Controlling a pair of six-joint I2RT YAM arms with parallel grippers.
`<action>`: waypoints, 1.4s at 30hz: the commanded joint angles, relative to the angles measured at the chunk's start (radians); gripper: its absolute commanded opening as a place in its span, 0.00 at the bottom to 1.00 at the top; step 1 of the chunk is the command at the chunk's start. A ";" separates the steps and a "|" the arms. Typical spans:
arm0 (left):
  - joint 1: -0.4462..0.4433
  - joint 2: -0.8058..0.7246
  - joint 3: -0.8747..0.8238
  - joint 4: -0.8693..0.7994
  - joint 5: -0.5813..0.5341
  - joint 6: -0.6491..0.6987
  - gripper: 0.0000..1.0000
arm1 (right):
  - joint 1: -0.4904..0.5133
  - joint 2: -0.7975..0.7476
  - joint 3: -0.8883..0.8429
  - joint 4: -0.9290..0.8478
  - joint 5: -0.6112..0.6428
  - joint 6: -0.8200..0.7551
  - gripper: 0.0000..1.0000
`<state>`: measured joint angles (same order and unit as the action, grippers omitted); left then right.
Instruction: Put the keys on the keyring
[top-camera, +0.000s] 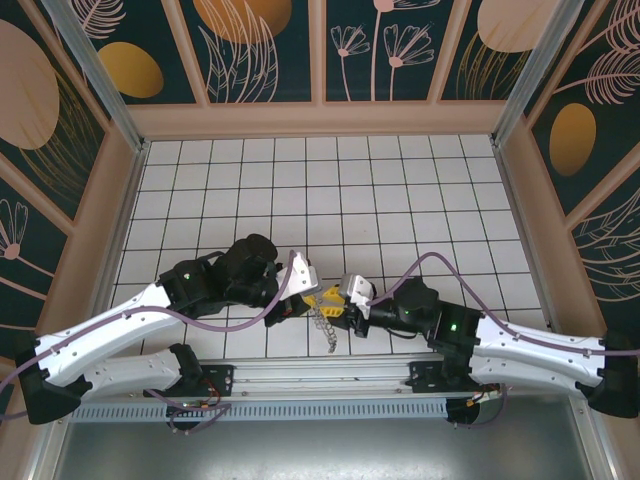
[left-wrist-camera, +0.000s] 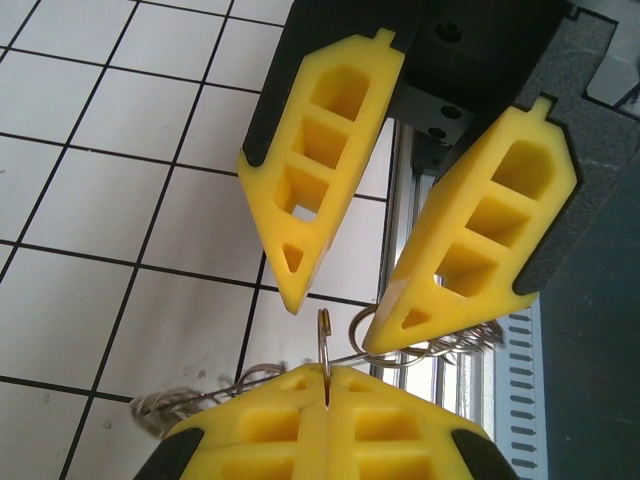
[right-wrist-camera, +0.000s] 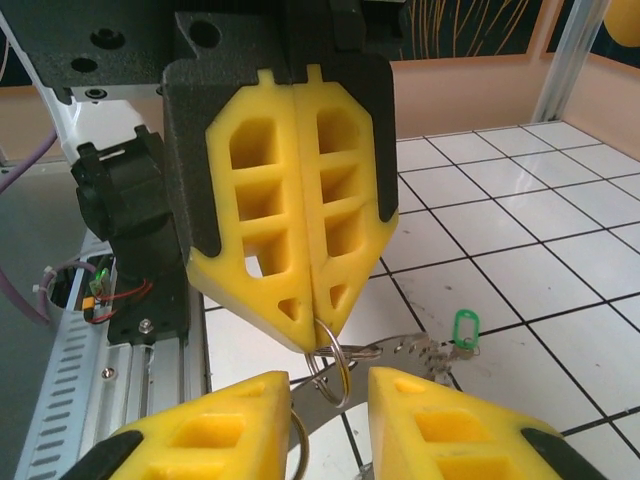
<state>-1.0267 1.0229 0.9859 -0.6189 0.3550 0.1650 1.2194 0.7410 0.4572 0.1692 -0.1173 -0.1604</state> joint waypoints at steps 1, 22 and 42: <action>-0.001 -0.023 0.008 0.014 0.017 0.018 0.00 | 0.010 0.008 0.037 0.077 -0.022 -0.019 0.25; -0.001 -0.080 -0.082 0.156 0.102 -0.043 0.16 | 0.010 -0.026 0.002 0.142 -0.070 -0.042 0.00; -0.001 -0.121 -0.157 0.301 0.157 -0.092 0.00 | 0.009 -0.022 -0.011 0.198 -0.117 -0.042 0.00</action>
<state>-1.0256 0.9035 0.8410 -0.4194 0.4671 0.0879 1.2209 0.7208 0.4454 0.2588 -0.2108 -0.1860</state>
